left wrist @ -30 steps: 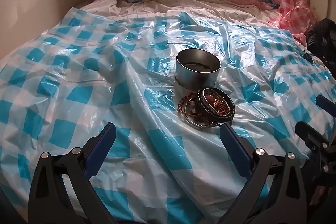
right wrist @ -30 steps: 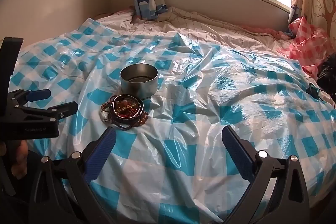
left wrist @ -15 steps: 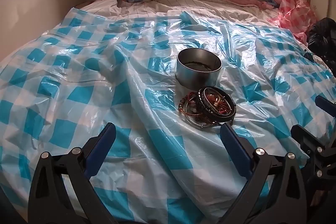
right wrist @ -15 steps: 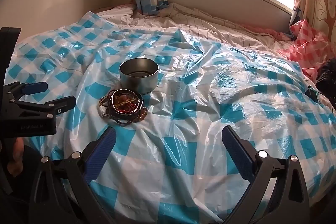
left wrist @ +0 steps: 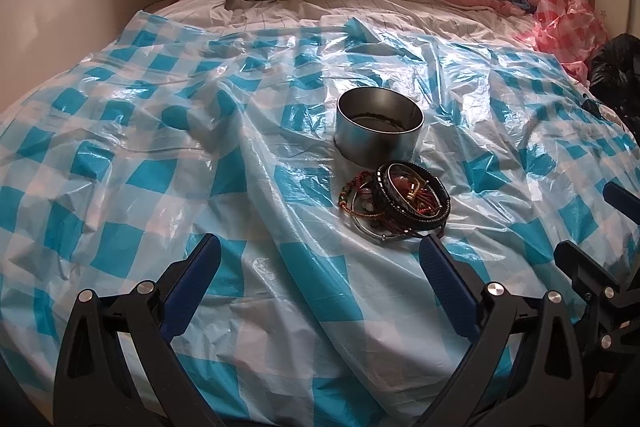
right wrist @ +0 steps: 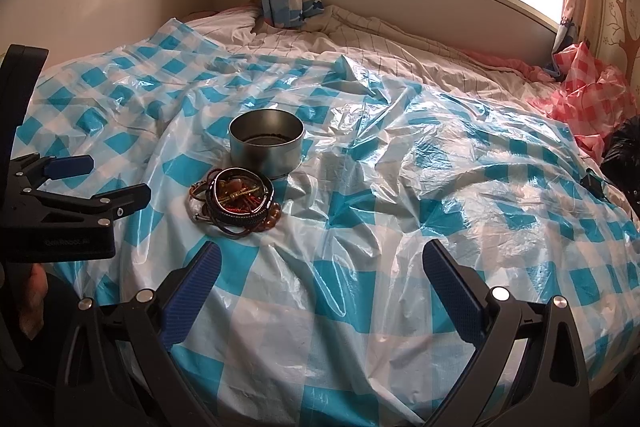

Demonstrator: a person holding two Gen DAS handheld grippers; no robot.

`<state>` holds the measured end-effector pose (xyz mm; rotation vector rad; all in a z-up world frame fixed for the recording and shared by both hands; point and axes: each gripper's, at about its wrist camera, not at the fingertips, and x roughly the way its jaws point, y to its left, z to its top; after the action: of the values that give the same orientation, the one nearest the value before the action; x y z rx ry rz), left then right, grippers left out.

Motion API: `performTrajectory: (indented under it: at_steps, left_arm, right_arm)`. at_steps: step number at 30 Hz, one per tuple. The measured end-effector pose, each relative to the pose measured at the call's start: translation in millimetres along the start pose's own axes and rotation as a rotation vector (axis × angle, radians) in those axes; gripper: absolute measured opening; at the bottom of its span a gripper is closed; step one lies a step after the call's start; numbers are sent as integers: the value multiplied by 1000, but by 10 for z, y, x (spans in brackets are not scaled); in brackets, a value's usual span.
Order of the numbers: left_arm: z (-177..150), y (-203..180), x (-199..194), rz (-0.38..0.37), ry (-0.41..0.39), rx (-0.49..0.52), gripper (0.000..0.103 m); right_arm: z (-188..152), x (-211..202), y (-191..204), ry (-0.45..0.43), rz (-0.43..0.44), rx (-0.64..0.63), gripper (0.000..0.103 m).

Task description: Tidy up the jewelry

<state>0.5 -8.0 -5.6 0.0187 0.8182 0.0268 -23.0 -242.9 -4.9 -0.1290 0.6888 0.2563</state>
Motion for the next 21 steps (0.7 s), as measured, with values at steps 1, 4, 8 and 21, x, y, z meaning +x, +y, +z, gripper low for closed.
performTrajectory:
  at_steps: [1,4,8,21]
  left_arm:
    - [2,9,0,0,-1,-4,95]
    - [5,14,-5,5,-6,-8,95]
    - [6,7,-46,-3,-26,1,95]
    - [15,-2,-8,9,9,14,95]
  right_arm:
    - [0,1,4,0,0,1,97]
    - [1,-2,2,0,-1,-2,97]
    - [-4,-2,9,-3,0,2,97]
    - [16,-36,-20,-12,4,7,97]
